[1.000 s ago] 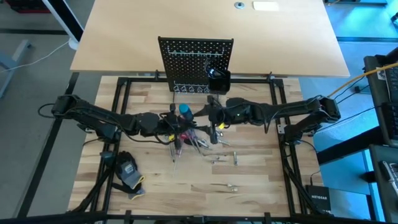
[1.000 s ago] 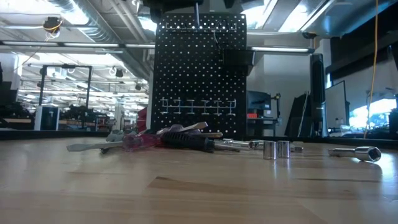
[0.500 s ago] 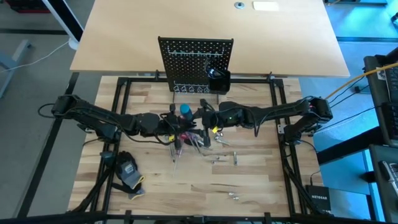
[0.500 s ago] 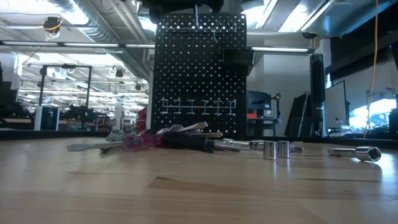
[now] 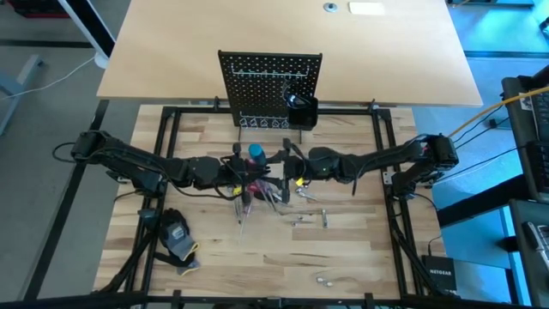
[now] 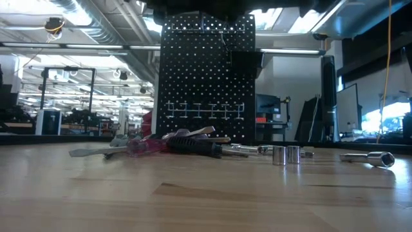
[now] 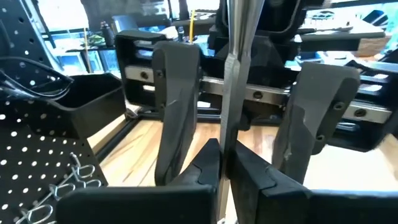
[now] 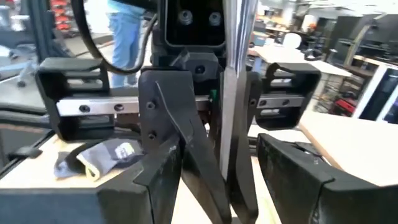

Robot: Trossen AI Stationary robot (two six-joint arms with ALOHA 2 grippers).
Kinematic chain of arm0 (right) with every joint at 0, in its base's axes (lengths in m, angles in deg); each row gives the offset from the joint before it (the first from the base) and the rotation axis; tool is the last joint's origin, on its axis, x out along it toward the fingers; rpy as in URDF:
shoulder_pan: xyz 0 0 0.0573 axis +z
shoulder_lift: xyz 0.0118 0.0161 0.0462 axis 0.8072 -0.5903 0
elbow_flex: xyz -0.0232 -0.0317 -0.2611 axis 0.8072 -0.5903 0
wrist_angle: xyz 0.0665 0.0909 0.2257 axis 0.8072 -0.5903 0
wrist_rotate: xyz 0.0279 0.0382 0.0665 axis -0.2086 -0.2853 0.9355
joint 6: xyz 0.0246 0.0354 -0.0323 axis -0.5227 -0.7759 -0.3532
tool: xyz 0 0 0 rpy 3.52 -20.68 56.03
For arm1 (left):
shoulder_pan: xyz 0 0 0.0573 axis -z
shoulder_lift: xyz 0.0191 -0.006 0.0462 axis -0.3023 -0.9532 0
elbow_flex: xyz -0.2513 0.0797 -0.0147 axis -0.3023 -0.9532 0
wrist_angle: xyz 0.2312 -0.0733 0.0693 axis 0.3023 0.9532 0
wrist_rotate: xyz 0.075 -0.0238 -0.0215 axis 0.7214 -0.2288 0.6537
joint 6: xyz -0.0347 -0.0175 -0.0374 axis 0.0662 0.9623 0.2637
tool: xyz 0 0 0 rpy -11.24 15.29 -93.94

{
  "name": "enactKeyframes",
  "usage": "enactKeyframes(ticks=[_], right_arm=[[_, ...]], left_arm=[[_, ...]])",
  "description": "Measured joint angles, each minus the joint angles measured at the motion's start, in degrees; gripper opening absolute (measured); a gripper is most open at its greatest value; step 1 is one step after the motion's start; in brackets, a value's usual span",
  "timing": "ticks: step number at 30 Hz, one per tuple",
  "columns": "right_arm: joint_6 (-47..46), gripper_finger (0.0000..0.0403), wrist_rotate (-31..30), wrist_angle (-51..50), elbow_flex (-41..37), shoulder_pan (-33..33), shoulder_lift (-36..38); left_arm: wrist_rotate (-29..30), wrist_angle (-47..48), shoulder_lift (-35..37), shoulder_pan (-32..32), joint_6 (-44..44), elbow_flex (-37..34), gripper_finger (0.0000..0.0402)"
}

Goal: Hang tools onto peg board
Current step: Hang the blue screwdriver on the peg board

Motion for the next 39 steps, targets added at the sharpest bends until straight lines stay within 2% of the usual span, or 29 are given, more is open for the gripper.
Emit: enactKeyframes(ticks=[5, 26, 34, 39], right_arm=[[-0.9, 0.0209, -2.3, 0.7, -0.3, 0.0, 0.0], [-0.8, 0.0209, -3.7, 4.9, -0.1, -0.1, 1.1], [-0.8, 0.0208, -4.2, 2.2, -0.2, -0.1, 2.6], [-1.1, 0.0174, -4.2, 0.3, -0.2, -0.1, 2.6]], left_arm=[[1.0, 0.2, 0.0, -0.6, 0.3, 0.0, 0.0007], [2.1, 3.4, -0.1, -0.6, 0.6, 0.0, 0.0008], [2.3, 2.7, 0.0, -0.6, 0.6, 0.0, 0.0006], [3.2, 2.5, 0.0, -0.6, 0.8, 0.0, 0.0009]])
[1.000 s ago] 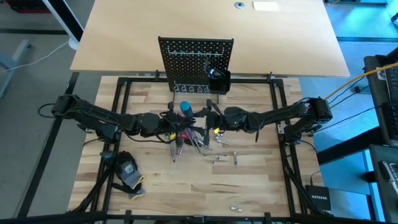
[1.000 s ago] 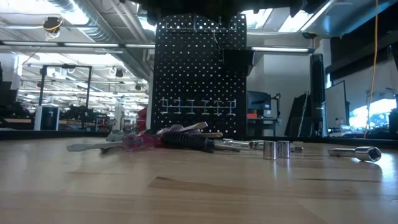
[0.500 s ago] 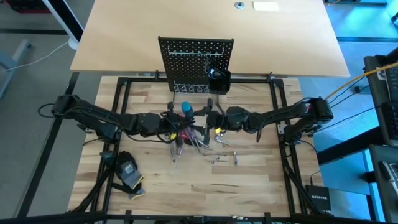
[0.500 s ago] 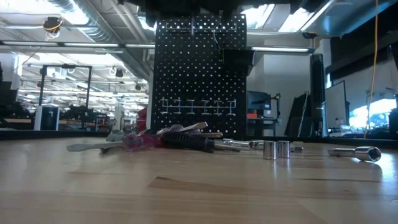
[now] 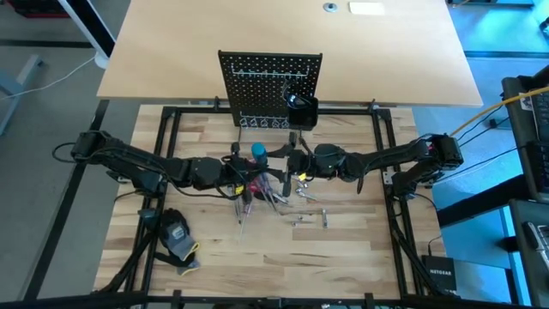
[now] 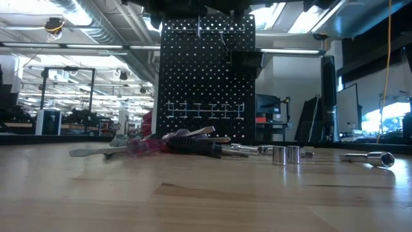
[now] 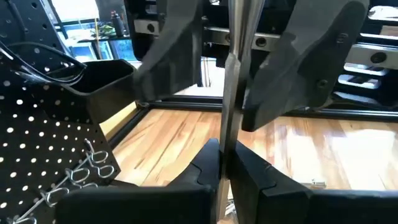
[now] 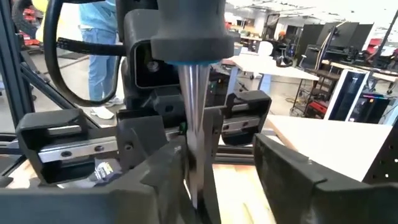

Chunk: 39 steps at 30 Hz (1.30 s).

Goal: Hang tools onto peg board
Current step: Hang the blue screwdriver on the peg board

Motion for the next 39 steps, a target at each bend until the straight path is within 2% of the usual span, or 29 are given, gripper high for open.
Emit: enactKeyframes(ticks=[12, 17, 22, 27, 35, 39], right_arm=[[-0.7, 0.0015, 0.6, -1.4, 0.0, 0.0, 0.0], [0.3, 0.0022, 0.5, -1.4, 0.0, 0.0, 0.0], [0.7, 0.0008, 0.6, -1.4, 0.0, 0.0, -0.1], [0.9, 0.0011, 0.5, -1.4, 0.0, 0.0, -0.1], [1.8, 0.0009, -0.8, -1.8, 0.0, 0.0, 1.1], [2.3, 0.0009, -1.7, -2.6, 0.0, 0.0, 2.6]], left_arm=[[1.5, -0.1, 0.0, 0.0, 0.3, 0.0, 0.0008], [1.4, -0.2, 0.0, 0.0, 0.2, 0.0, 0.0020], [1.2, -0.3, 0.0, 0.0, -0.2, 0.0, 0.0037], [1.1, -0.6, 0.0, 0.0, 0.0, 0.0, 0.0055], [1.1, 0.2, 0.9, 0.1, 0.1, 0.0, 0.0131], [1.1, 4.2, 5.4, 0.7, 0.7, 0.1, 0.0159]])
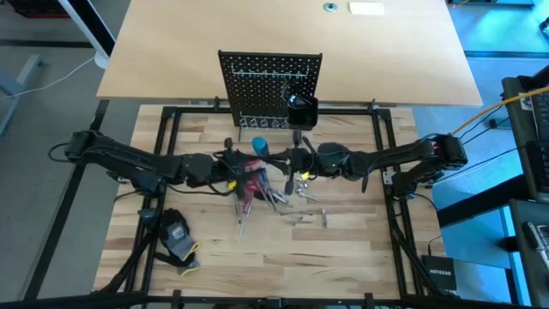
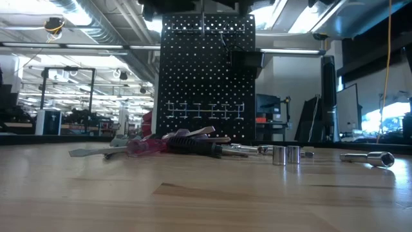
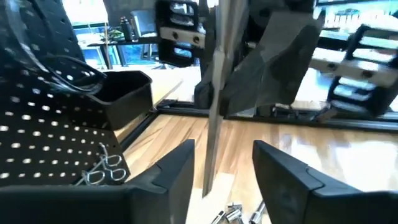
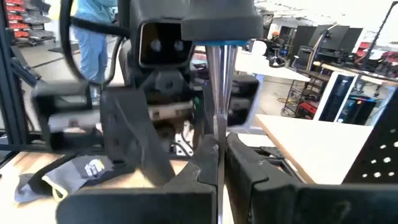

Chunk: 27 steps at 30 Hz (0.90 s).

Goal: Hang tools onto peg board
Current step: Hang the blue screwdriver on the peg board

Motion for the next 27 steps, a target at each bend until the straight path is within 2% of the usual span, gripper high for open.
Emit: enactKeyframes(ticks=[7, 13, 19, 27], right_arm=[[1.3, 0.0011, -2.8, -2.8, 0.0, -0.3, 3.9], [1.3, 0.0009, -3.3, -6.5, 0.0, -1.9, 9.0], [-1.4, 0.0009, -3.7, -7.7, 0.0, -6.5, 10.7], [-6.7, 0.0009, 1.4, 2.5, 0.5, -12.7, 3.4]], left_arm=[[0.0, 12.4, 11.0, 0.8, 0.8, 0.0, 0.0168], [0.1, 11.4, 16.9, -0.4, -4.6, 0.0, 0.0168], [0.2, 12.0, 18.5, -2.1, -5.7, -0.5, 0.0168], [0.1, 12.1, 17.6, -2.2, -5.6, -0.6, 0.0168]])
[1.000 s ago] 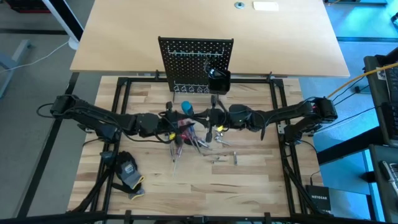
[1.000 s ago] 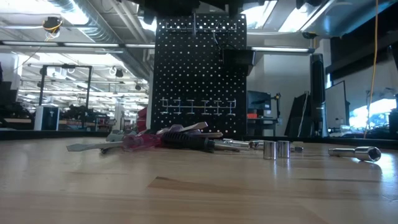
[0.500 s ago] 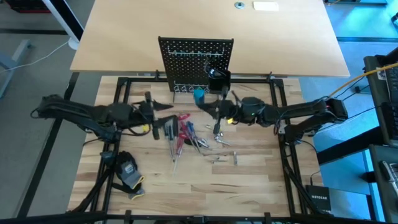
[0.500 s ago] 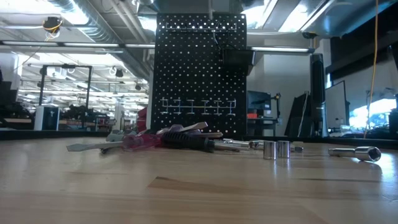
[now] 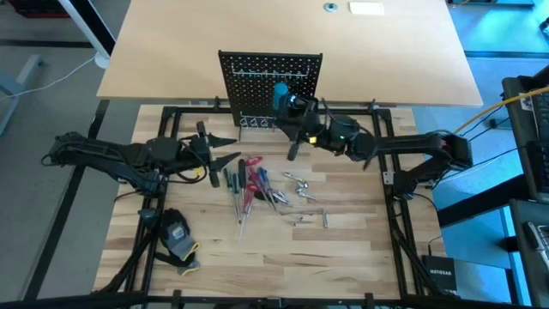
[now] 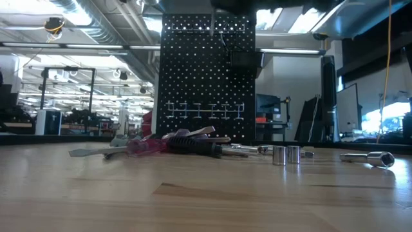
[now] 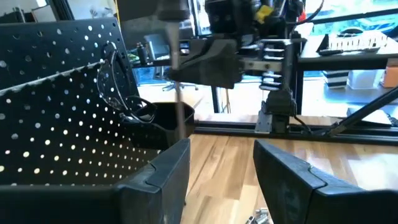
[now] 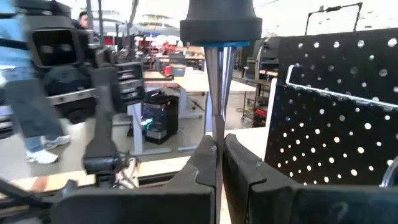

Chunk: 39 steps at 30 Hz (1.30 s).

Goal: Hang tools onto peg board
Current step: Hang the blue screwdriver on the peg board

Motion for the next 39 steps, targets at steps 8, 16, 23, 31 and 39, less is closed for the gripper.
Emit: enactKeyframes(ticks=[8, 16, 23, 31, 39], right_arm=[[0.1, 0.0010, 0.4, -0.2, 8.9, -3.4, -9.0], [0.2, 0.0010, 0.4, -3.5, 20.3, -3.8, -17.4], [-1.2, 0.0010, 0.4, -5.7, 26.3, -3.8, -22.7], [-1.3, 0.0010, 0.3, -6.0, 26.5, -3.8, -22.8], [-4.3, 0.0011, -0.7, 0.0, 26.5, -3.7, -23.6]], left_arm=[[0.0, 0.1, -0.6, 0.0, 0.7, 0.0, 0.0168], [0.0, 1.7, -1.0, 0.0, 2.2, 0.0, 0.0168], [2.8, 4.3, 0.0, 0.0, 2.5, 0.0, 0.0168], [4.0, 6.5, 1.2, 0.0, 3.5, 0.0, 0.0168], [4.0, 5.7, 1.2, 0.0, 3.5, 0.0, 0.0168]])
